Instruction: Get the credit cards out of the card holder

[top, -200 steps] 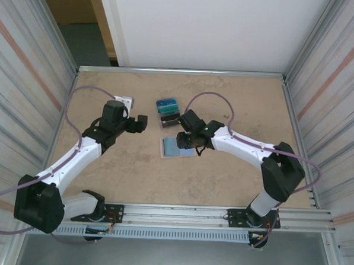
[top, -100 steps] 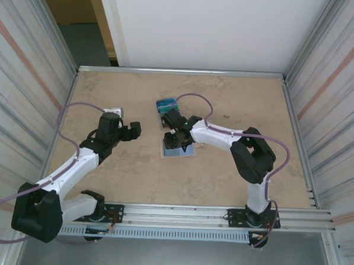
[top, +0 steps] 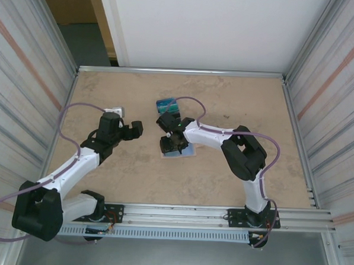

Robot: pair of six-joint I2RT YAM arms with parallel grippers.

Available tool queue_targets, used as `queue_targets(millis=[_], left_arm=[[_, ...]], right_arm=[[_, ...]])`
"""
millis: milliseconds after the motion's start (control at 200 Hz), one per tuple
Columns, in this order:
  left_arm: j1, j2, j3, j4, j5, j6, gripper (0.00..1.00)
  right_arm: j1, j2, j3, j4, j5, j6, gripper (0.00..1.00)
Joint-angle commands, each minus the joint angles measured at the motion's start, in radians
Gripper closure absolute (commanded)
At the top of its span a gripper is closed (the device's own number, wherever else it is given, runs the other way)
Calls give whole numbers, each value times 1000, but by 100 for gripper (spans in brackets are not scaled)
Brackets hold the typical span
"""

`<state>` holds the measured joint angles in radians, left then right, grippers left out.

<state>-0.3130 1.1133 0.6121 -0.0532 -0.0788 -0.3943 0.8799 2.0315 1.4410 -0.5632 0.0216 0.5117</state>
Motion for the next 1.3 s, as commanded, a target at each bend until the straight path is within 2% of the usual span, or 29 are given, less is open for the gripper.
queue_targets(millis=[0, 481, 697, 1012, 1293], left_arm=[[7, 5, -2, 18, 9, -13, 1], [7, -19, 6, 18, 62, -7, 1], [-38, -47, 22, -5, 4, 20, 2], [-84, -91, 29, -25, -41, 25, 1], [-86, -80, 37, -18, -26, 31, 1]], right_arm=[[5, 39, 11, -44, -2, -14, 49], [9, 30, -67, -81, 51, 12, 68], [28, -15, -103, -66, 6, 13, 78], [41, -156, -203, -42, -81, 39, 80], [36, -174, -173, -57, 31, 50, 77]])
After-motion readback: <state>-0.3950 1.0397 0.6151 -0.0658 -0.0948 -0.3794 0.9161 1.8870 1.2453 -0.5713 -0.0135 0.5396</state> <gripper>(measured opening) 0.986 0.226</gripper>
